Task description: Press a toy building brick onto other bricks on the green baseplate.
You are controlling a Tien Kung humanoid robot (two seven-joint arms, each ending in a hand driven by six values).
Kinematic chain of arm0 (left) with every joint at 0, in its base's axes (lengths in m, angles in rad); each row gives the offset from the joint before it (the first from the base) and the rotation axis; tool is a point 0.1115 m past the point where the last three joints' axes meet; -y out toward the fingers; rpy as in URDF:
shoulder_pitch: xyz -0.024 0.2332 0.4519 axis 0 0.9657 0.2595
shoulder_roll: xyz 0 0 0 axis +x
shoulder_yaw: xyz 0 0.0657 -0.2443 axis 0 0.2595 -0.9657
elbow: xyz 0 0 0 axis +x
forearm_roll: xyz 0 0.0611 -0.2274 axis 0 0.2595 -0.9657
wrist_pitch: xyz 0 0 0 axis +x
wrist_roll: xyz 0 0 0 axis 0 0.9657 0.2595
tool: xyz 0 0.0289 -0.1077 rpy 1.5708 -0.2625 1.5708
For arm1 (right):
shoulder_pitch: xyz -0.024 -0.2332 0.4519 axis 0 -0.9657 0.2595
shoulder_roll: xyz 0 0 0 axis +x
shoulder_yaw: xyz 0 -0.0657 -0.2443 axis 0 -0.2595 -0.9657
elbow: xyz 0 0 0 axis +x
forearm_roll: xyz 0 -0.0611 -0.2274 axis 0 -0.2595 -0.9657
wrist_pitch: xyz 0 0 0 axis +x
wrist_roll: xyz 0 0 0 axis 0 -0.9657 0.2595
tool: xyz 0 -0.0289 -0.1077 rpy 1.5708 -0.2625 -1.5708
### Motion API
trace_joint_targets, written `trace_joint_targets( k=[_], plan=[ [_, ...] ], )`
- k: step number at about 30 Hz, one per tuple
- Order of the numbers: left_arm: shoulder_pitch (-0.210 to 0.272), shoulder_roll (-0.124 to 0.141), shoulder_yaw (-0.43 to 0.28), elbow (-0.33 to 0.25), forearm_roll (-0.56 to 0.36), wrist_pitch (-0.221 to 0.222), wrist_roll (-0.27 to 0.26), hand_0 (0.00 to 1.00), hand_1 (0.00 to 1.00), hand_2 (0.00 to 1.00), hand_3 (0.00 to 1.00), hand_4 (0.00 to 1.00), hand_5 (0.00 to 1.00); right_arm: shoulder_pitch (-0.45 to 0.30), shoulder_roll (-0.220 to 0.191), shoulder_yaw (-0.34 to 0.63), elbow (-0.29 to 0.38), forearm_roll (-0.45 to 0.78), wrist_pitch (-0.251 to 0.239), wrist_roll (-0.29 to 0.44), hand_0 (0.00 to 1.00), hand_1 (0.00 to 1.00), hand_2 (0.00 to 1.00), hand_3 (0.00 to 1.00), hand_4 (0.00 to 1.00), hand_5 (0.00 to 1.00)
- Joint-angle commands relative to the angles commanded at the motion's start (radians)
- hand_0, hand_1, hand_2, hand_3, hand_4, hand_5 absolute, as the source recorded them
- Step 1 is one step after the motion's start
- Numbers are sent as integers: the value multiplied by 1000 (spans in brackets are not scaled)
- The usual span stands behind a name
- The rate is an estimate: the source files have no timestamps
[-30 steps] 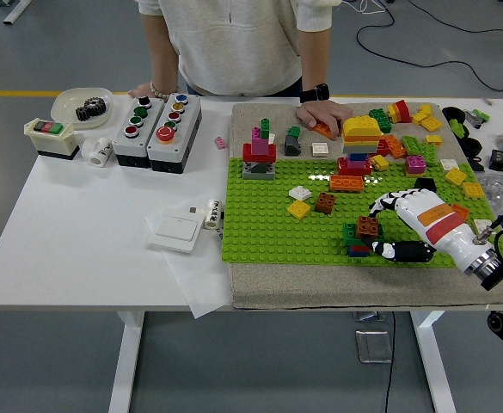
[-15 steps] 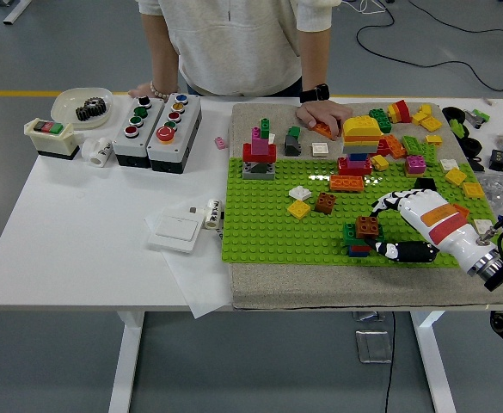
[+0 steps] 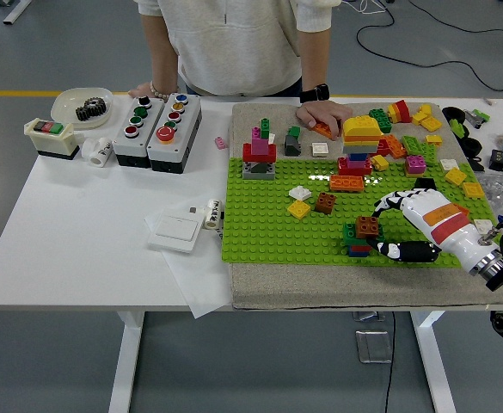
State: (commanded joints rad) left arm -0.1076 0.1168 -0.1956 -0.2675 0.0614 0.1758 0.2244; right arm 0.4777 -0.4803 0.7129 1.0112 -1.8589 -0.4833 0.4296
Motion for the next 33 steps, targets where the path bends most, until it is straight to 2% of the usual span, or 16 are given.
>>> trace_joint_targets(
  k=[20, 33],
  plan=[
    [-6, 0, 7, 1, -12, 0, -4, 489, 600, 756, 786, 825, 836, -7, -2, 9, 3, -8, 3, 0, 595, 609, 685, 566, 800, 551],
    [-8, 0, 8, 1, -11, -2, -4, 489, 600, 756, 785, 825, 836, -31, -20, 48, 74, -12, -11, 16, 594, 609, 687, 571, 803, 551]
  ],
)
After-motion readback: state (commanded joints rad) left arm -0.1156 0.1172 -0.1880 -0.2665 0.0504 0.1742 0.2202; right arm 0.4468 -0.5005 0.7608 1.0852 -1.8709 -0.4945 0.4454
